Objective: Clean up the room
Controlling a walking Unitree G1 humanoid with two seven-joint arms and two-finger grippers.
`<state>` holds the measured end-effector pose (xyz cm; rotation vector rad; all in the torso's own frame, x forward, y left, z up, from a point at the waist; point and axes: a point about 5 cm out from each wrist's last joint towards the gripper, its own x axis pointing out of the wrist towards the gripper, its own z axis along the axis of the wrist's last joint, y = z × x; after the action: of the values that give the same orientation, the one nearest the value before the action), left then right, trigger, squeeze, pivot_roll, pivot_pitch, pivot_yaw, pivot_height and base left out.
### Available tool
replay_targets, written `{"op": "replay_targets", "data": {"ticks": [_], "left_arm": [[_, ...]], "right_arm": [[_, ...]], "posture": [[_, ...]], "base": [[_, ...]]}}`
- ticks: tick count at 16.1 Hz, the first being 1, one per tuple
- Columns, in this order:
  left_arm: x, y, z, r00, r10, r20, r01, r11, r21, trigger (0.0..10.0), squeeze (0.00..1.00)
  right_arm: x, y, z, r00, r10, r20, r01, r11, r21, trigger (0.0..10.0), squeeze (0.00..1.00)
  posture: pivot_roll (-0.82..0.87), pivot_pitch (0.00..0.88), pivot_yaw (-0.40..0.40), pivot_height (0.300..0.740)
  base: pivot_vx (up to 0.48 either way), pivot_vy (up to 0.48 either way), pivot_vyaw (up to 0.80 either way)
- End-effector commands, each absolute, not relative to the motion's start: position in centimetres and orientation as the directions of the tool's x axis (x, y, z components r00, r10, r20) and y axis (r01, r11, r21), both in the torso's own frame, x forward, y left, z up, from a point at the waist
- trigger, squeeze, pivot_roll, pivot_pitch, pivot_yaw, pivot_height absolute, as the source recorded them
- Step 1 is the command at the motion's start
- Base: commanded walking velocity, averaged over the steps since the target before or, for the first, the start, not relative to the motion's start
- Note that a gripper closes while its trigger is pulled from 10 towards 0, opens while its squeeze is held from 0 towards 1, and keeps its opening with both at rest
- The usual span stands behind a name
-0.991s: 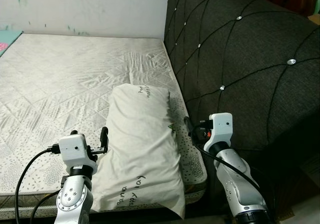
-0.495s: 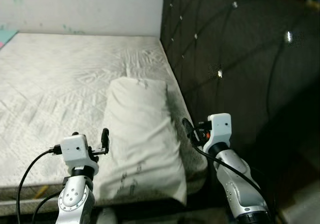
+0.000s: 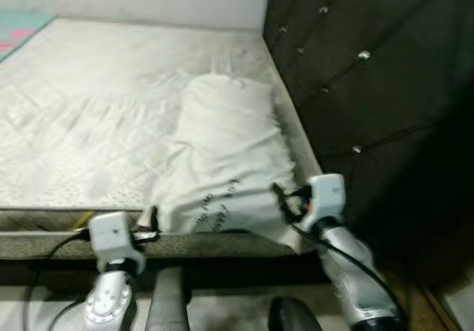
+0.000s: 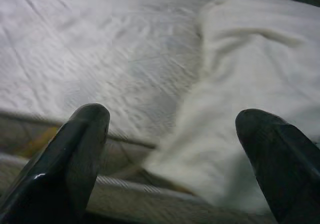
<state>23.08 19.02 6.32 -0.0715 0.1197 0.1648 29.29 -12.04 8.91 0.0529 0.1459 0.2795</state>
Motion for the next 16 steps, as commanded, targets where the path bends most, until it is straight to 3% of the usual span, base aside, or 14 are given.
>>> {"op": "replay_targets", "data": {"ticks": [1,3,8,11,15,16], "left_arm": [[23.9,18.2,7.5,0.989,0.131,-0.073,-0.136,0.988,-0.068,10.0,0.0],[24.0,18.3,7.4,0.986,0.141,-0.084,-0.146,0.987,-0.06,10.0,0.0],[24.1,18.7,6.6,0.975,0.178,-0.136,-0.193,0.976,-0.101,10.0,0.0],[25.0,18.6,4.1,0.935,0.19,-0.299,-0.234,0.965,-0.119,10.0,0.0],[25.7,18.6,2.6,0.901,0.166,-0.4,-0.224,0.969,-0.102,10.0,0.0],[27.8,19.0,2.5,0.903,0.141,-0.405,-0.218,0.964,-0.15,10.0,0.0]], "right_arm": [[29.4,-13.0,9.2,0.957,0.258,-0.13,-0.252,0.966,0.057,10.0,0.0],[29.4,-12.9,9.2,0.956,0.265,-0.128,-0.259,0.964,0.059,10.0,0.0],[29.5,-12.6,9.3,0.953,0.275,-0.126,-0.269,0.961,0.063,10.0,0.0],[30.5,-12.0,9.7,0.942,0.302,-0.15,-0.307,0.951,-0.017,10.0,0.0],[30.8,-12.4,10.6,0.948,0.291,-0.132,-0.295,0.956,-0.011,10.0,0.0],[30.7,-12.7,11.1,0.951,0.284,-0.124,-0.288,0.957,-0.015,10.0,0.0]], "posture": [[-0.08,0.026,-0.065,0.583],[-0.09,0.027,-0.064,0.565],[-0.08,0.028,-0.066,0.565],[-0.1,0.045,-0.069,0.565],[-0.12,0.059,-0.071,0.565],[-0.14,0.071,-0.079,0.565]], "base": [[0.0,0.0,0.0],[0.0,0.0,0.0],[0.0,0.0,0.0],[0.0,0.0,0.0],[0.0,0.0,0.0],[0.0,0.0,0.0]]}}
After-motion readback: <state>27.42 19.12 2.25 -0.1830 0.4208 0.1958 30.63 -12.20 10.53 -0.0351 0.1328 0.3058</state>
